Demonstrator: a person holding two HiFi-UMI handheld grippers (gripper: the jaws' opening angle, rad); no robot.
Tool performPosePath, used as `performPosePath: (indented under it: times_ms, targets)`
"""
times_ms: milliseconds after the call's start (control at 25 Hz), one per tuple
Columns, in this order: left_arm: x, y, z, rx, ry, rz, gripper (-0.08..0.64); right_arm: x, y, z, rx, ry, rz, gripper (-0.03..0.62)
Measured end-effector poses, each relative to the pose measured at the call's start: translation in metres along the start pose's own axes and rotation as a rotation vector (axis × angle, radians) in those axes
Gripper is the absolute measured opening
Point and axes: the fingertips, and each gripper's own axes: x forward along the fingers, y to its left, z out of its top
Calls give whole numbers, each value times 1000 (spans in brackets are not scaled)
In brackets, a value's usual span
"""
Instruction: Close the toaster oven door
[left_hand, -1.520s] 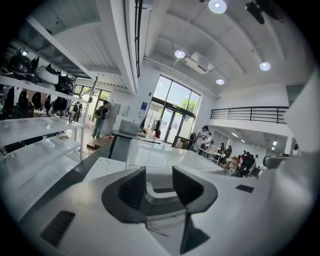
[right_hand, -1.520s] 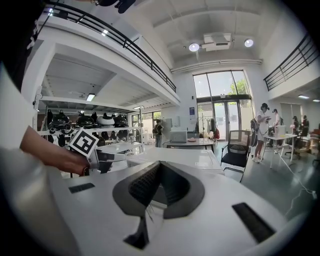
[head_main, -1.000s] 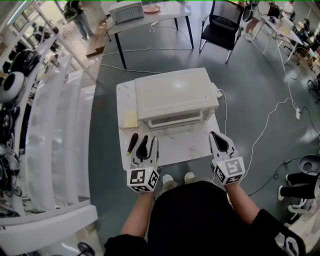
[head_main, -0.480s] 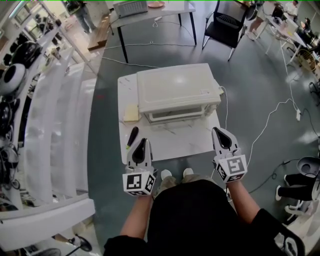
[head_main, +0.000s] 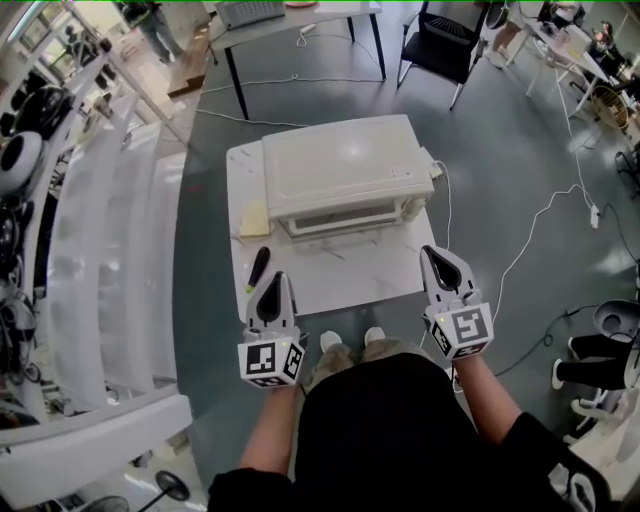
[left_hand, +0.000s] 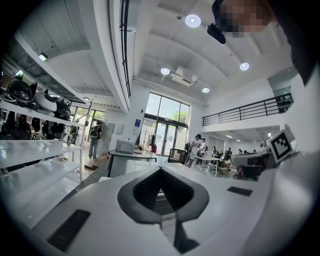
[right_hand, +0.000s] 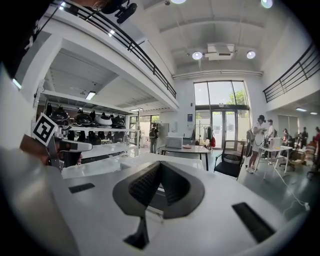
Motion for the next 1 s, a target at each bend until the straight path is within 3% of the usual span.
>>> performPosePath:
  times_ms: [1000]
  targets:
    - [25, -12, -4, 28, 2, -29, 18, 1, -13, -5, 0, 0, -23, 21]
